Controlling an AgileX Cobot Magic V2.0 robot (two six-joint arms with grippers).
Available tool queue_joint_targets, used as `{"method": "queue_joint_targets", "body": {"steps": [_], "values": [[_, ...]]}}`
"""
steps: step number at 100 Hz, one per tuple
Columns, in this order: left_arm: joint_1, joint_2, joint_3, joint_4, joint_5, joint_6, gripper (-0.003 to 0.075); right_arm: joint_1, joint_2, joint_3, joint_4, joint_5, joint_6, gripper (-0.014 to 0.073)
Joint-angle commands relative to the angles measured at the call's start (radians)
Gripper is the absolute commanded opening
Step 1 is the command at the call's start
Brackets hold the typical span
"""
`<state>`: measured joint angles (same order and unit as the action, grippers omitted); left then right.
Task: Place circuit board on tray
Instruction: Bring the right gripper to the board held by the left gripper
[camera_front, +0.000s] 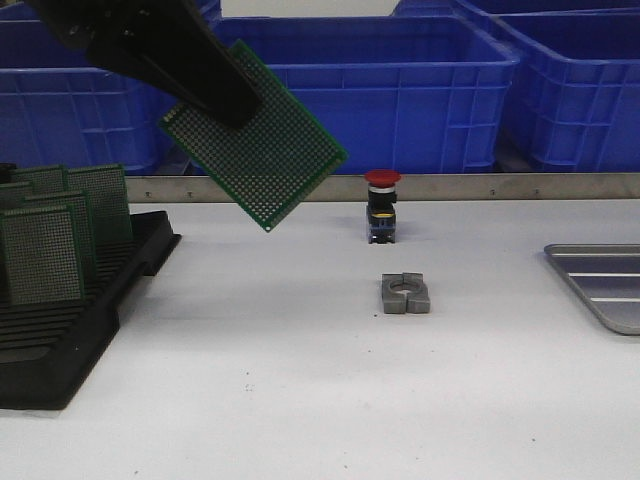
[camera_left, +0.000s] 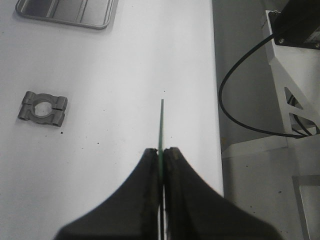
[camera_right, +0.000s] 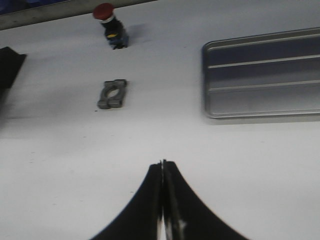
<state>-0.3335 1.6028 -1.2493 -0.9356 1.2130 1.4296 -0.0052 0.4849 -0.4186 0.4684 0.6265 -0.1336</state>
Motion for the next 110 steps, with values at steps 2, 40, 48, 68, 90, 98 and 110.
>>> {"method": "queue_joint_targets", "body": {"steps": [2,40,48,68,90,98,110], "values": [[-0.009,-0.044,-0.028,-0.071,0.065,-0.010,-0.0020,0.001,0.075,-0.037,0.251,-0.087,-0.190,0.0200],[-0.009,-0.044,-0.028,-0.071,0.065,-0.010,-0.0020,0.091,0.274,-0.075,0.873,0.030,-1.174,0.0539],[-0.009,-0.044,-0.028,-0.071,0.065,-0.010,-0.0020,0.125,0.331,-0.108,0.873,0.078,-1.336,0.0539],[-0.009,-0.044,-0.028,-0.071,0.065,-0.010,-0.0020,0.208,0.514,-0.212,0.873,0.119,-1.561,0.0539],[-0.009,-0.044,-0.028,-0.071,0.065,-0.010,-0.0020,0.306,0.732,-0.340,0.873,0.122,-1.640,0.0539],[-0.009,-0.044,-0.028,-0.071,0.065,-0.010,-0.0020,0.343,0.806,-0.389,0.873,0.127,-1.640,0.0539],[-0.009,-0.044,-0.028,-0.071,0.063,-0.010,-0.0020,0.390,0.907,-0.464,0.873,0.154,-1.640,0.0539]]}}
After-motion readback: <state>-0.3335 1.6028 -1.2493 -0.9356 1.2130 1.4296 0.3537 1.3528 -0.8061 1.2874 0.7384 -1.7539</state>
